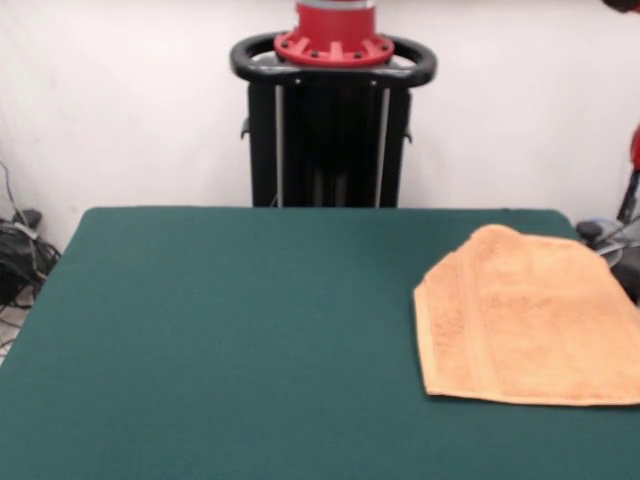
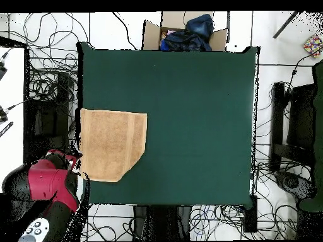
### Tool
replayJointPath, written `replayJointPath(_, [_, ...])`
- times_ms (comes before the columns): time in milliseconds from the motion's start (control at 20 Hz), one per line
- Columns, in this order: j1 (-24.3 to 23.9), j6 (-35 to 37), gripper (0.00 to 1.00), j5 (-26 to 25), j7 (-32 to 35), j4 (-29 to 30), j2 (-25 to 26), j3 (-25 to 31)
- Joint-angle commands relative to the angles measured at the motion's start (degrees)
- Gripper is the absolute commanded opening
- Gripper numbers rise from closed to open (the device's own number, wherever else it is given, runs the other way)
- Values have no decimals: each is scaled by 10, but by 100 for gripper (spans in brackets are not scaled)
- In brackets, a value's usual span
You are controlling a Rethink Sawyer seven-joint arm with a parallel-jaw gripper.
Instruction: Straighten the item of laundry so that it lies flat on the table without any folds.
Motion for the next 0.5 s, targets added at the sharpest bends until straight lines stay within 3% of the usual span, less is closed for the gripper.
replayJointPath(50, [-151, -29, 100, -103, -110, 39, -52, 159])
replayJointPath(500, [-173, -16, 100, -191, -28, 33, -63, 181])
